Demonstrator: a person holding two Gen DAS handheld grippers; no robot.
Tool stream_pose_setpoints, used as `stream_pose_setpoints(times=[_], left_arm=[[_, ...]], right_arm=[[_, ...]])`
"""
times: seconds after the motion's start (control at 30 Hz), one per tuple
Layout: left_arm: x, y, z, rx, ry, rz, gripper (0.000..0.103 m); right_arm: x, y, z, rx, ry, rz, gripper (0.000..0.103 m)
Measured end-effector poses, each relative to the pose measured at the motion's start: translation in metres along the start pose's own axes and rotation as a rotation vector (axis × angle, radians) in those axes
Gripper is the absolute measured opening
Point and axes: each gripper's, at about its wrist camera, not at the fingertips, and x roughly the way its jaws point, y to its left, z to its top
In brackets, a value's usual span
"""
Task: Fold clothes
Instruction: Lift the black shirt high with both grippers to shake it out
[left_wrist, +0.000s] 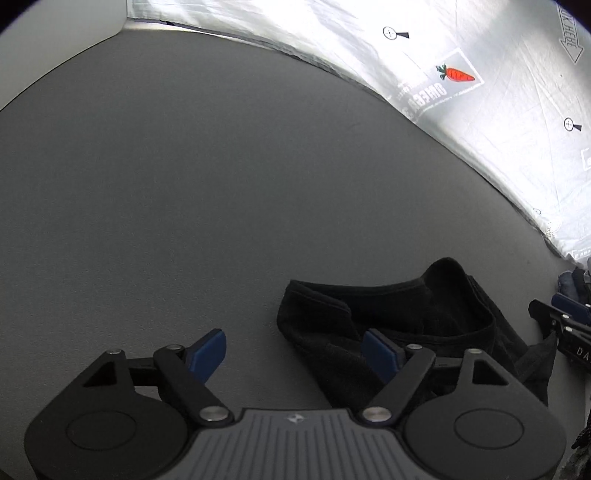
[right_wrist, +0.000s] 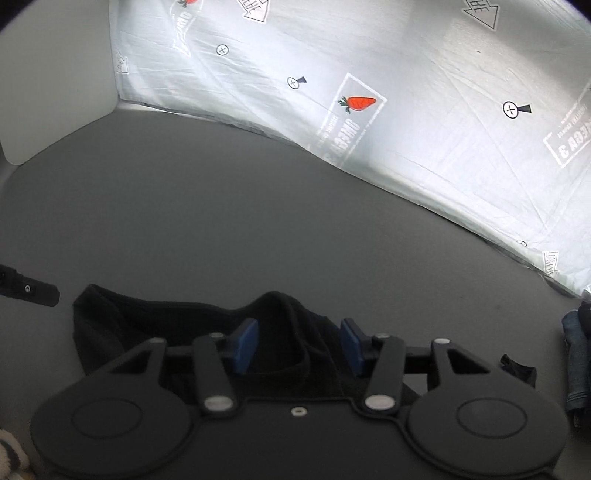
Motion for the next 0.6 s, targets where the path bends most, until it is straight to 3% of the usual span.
stream_pose_setpoints(times=[0.13,0.33,0.43,0.5,0.53,0.57,0.6], left_arm=[[0.024,-0.004,0.005,-0.012,0.066,0.001,0.082],[0.038,-0.009,0.001,0.018,0.114,0.039,0.079],[0.035,-0.013,-0.001,0.061,0.091,0.062,0.071],[0.034,-0.017,-0.001,0.057,0.064,0.095,0.049],[0.034,-0.019,-0.001,0.059,0.053,0.107,0.042],[0.036,-0.023,0.000,0.067,0.039,0.127,0.019],[0.039,-0.028,0.001,0.078,0.034,0.151,0.007]], right_arm=[[0.036,-0.009,0.006,-0.017,0.045,-0.006,0.050],[0.102,0.024,0.010,-0.162,0.105,0.090,0.052],[0.126,0.045,0.010,-0.247,0.105,0.035,0.049],[0.134,0.054,0.009,-0.319,0.069,-0.073,0.043],[0.134,0.056,0.009,-0.342,0.046,-0.122,0.034],[0.133,0.055,0.010,-0.351,0.023,-0.162,0.031],[0.130,0.053,0.011,-0.346,0.000,-0.196,0.029]])
